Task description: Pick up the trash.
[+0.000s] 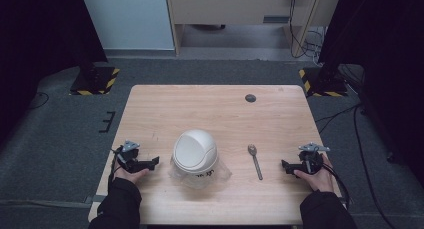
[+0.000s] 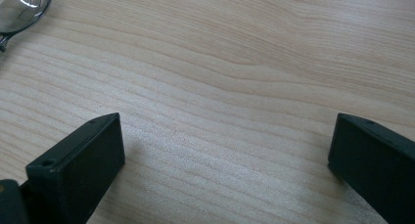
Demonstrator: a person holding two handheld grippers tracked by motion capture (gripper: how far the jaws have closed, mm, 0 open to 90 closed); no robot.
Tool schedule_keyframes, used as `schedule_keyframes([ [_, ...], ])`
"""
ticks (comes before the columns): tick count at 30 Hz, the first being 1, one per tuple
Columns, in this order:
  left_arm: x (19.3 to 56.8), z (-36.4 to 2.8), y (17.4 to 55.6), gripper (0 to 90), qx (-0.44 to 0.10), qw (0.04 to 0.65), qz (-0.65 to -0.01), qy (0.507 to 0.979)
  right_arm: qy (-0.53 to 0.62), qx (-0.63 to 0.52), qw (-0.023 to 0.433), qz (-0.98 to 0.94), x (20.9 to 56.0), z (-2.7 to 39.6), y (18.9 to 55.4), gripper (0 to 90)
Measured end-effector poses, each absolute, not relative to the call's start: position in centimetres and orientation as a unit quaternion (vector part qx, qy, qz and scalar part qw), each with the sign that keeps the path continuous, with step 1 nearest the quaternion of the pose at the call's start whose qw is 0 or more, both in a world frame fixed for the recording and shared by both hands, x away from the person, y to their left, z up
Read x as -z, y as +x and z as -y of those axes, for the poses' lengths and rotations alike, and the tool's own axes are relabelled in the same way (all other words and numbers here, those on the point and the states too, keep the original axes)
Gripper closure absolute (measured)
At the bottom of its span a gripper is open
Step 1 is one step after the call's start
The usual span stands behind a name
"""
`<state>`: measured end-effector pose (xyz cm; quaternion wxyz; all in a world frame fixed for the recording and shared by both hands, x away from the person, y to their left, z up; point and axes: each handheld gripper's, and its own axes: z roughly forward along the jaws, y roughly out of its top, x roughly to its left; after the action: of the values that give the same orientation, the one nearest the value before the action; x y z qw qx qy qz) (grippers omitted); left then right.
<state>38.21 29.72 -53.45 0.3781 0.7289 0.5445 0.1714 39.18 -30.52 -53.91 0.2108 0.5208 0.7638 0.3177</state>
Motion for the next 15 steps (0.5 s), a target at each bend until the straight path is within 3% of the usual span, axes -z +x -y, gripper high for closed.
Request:
schedule_keyframes([
  [4,52.4,-30.2,38.1,18.0,-0.141,0.376,-0.565,0.721,0.524,-0.316,0.214,-0.762,53.9,30.5,39.1,0.6],
  [10,49.9,-29.9,37.6,20.3,-0.192,0.420,-0.533,0.709,0.526,-0.316,0.214,-0.760,53.9,30.4,39.1,0.6],
  [15,48.4,-29.8,37.2,20.2,-0.199,0.440,-0.526,0.700,0.526,-0.316,0.215,-0.760,53.9,30.4,39.1,0.6],
])
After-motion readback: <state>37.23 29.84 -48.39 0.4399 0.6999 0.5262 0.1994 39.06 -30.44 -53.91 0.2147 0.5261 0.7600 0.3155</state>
